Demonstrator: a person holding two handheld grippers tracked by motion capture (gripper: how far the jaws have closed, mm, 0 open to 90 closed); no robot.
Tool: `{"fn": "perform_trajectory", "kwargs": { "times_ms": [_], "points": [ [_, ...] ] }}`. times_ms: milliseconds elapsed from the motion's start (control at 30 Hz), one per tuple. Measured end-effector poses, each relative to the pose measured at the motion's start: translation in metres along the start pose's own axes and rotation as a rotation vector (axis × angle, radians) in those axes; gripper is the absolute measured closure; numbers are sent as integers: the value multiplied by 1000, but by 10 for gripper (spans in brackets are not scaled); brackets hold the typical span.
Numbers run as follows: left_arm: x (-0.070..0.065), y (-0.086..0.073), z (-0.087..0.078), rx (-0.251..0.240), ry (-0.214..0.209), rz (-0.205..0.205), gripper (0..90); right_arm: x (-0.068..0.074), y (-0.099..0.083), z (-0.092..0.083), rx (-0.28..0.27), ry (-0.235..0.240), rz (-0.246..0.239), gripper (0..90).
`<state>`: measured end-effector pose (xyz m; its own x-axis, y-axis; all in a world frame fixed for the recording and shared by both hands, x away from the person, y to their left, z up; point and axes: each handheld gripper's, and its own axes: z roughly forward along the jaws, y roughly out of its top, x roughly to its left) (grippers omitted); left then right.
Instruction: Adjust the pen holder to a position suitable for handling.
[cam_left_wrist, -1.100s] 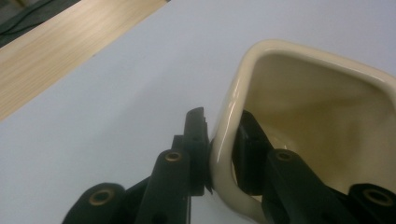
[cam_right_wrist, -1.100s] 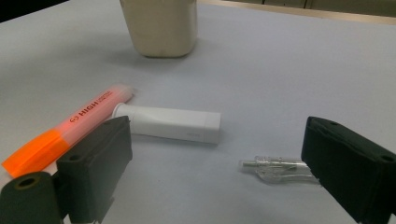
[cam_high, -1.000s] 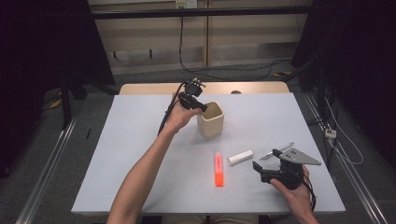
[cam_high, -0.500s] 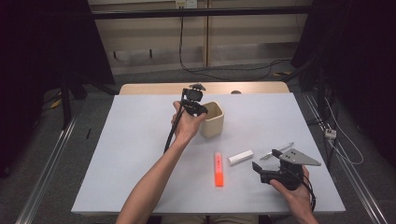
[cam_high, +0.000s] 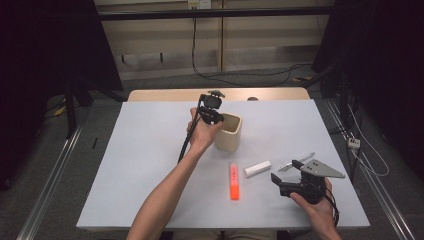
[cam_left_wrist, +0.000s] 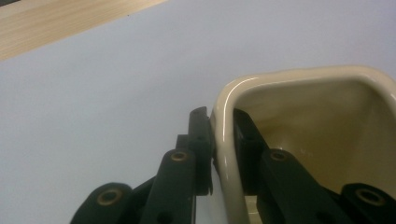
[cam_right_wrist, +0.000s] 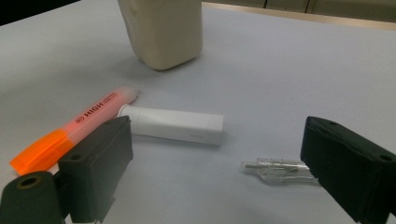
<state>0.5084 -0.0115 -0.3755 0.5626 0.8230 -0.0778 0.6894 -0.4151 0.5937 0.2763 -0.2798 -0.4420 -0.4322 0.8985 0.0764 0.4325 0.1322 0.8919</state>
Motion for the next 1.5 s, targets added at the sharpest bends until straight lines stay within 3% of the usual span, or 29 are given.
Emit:
{"fn": "perform_trajectory", "kwargs": {
  "times_ms": [100,167,233,333,400,500,600,767,967,1067,1200,1333,1367,1433,1500],
  "points": [
    [2,1,0,-11,-28,19,790,0,0,0,1,1,0,94],
    [5,2,0,-22,-75,25,690,0,0,0,1,2,4,94],
    [8,4,0,-23,-66,97,594,1,0,0,2,2,4,94],
    [15,6,3,-38,-125,158,564,1,0,0,1,3,3,94],
    [16,8,6,-44,-160,220,564,1,0,1,3,3,5,93],
    [17,11,10,-36,-221,271,565,0,0,2,4,4,3,93],
    [16,14,11,-18,-238,351,576,0,0,2,5,5,3,93],
    [19,16,14,-21,-284,449,594,-1,-1,1,4,4,7,91],
    [26,16,15,-19,-290,502,687,-1,0,2,6,5,10,90],
    [24,15,13,-10,-279,465,709,-1,0,2,6,4,12,90],
    [21,14,9,18,-219,413,732,-1,0,2,7,4,7,90],
    [17,13,7,25,-184,366,733,0,0,2,5,6,5,90],
    [16,12,7,25,-172,346,733,0,0,2,4,5,5,90],
    [15,12,7,20,-130,266,734,0,0,1,4,4,8,90],
    [14,13,8,23,-119,238,733,0,0,1,1,4,9,90]
  ]
}}
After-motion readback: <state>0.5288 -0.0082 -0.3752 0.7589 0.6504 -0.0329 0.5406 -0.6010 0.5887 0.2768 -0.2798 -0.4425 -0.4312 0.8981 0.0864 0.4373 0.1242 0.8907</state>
